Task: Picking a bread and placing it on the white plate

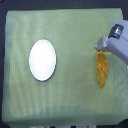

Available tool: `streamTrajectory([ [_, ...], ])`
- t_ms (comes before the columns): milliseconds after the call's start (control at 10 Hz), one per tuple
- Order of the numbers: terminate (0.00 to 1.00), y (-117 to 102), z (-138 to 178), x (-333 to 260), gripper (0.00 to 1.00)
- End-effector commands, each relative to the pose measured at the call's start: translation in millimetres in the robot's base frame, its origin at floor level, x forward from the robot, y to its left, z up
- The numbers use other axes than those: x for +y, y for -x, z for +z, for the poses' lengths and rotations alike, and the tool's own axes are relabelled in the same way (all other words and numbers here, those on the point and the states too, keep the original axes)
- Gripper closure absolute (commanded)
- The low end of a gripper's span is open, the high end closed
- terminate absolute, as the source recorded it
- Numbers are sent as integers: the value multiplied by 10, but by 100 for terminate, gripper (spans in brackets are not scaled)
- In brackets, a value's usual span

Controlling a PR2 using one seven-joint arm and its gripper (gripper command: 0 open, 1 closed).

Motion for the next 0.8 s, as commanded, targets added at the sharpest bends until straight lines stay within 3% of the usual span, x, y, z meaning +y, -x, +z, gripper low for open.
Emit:
streamTrajectory([
  [0,0,-55,-316,-104,0],
  [700,0,75,-605,257,0],
])
